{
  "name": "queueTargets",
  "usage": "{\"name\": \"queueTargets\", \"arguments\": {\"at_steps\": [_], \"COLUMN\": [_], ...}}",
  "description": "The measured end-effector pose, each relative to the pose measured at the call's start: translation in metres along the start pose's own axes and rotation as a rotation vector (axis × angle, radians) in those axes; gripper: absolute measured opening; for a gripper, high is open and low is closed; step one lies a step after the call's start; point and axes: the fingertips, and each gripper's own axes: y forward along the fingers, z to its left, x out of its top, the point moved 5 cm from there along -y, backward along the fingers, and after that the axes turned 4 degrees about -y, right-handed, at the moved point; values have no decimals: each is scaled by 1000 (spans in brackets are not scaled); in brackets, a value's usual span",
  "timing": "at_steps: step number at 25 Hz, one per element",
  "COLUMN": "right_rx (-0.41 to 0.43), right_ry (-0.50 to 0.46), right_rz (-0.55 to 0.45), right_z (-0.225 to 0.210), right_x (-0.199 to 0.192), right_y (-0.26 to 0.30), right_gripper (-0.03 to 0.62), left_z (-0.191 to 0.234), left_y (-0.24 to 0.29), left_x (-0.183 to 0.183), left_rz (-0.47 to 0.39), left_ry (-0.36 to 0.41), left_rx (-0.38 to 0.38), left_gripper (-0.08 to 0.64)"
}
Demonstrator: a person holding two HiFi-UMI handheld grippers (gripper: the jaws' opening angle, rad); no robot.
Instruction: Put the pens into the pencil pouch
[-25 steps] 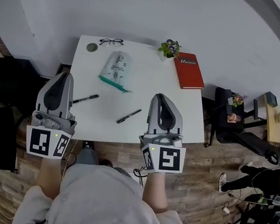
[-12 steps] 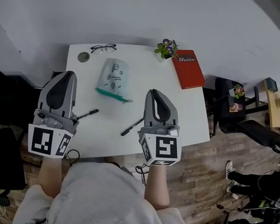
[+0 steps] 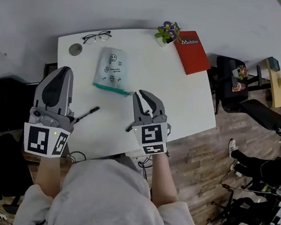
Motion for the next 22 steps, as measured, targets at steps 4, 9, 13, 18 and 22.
{"name": "queueTargets", "arguments": {"at_steps": [4,9,13,18,22], "right_rx": [72,175,247,318,346], "right_ry": [-119,-287,-379,-491,-562], "right_rz": [131,275,354,433,483], "right_z": [11,26,32,38,38], "right_x": [-29,-63,-82,-97,-105], "right_y": [24,48,67,86,103], "right_gripper": [44,108,127,144,144], "left_z": [10,21,31,45,55], "left_y": [6,9,9,6,5], "left_x": [-13,-28,-35,-41,-45], "left_rz": [32,68,82,93,99], "left_ry": [-21,-47,-56,-63,-70], "left_rx": [-19,-31,-27,-15,-2], "left_gripper": [28,28,28,28,28]}}
